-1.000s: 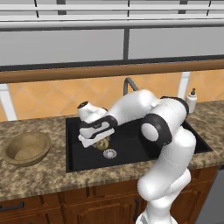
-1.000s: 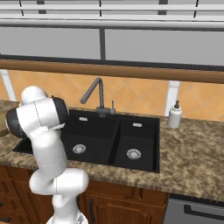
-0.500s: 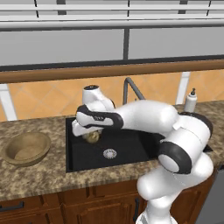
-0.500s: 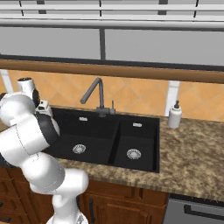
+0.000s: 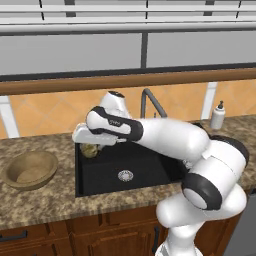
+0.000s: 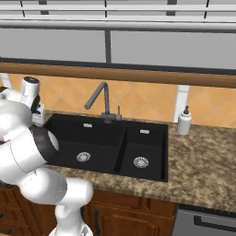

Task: Pick the onion from the sink and place it in the bowl. Then pick the bowl and place it in the microwave. Then close the microwave door and press the start button.

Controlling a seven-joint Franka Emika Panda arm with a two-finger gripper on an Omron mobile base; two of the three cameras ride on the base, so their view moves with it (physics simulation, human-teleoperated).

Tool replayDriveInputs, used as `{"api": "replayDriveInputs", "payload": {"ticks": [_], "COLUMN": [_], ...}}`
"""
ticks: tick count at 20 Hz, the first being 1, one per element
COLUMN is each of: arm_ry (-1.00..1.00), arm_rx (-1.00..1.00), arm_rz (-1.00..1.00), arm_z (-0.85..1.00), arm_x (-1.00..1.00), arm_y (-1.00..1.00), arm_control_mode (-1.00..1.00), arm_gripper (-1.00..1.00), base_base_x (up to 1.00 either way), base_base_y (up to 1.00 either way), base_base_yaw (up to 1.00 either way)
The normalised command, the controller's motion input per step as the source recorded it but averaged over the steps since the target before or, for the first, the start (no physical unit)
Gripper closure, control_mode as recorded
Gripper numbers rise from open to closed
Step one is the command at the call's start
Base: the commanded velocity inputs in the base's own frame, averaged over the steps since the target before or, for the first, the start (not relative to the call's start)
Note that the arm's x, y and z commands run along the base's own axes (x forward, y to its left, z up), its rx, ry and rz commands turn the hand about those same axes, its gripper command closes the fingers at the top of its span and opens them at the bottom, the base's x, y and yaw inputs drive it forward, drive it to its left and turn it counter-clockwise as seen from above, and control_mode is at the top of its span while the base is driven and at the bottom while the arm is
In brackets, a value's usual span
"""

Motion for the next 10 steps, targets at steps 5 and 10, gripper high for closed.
{"api": "replayDriveInputs", "payload": {"ticks": [5,10], "arm_ry": [0.00,0.10], "arm_rx": [0.18,0.03], "arm_rz": [-0.05,-0.13], "arm_z": [0.17,0.04], "arm_x": [0.19,0.45], "arm_y": [0.80,0.99], "arm_control_mode": [-1.00,-1.00], "arm_gripper": [1.00,1.00], "base_base_x": [0.00,0.00], "base_base_y": [0.00,0.00], "base_base_yaw": [0.00,0.00]}}
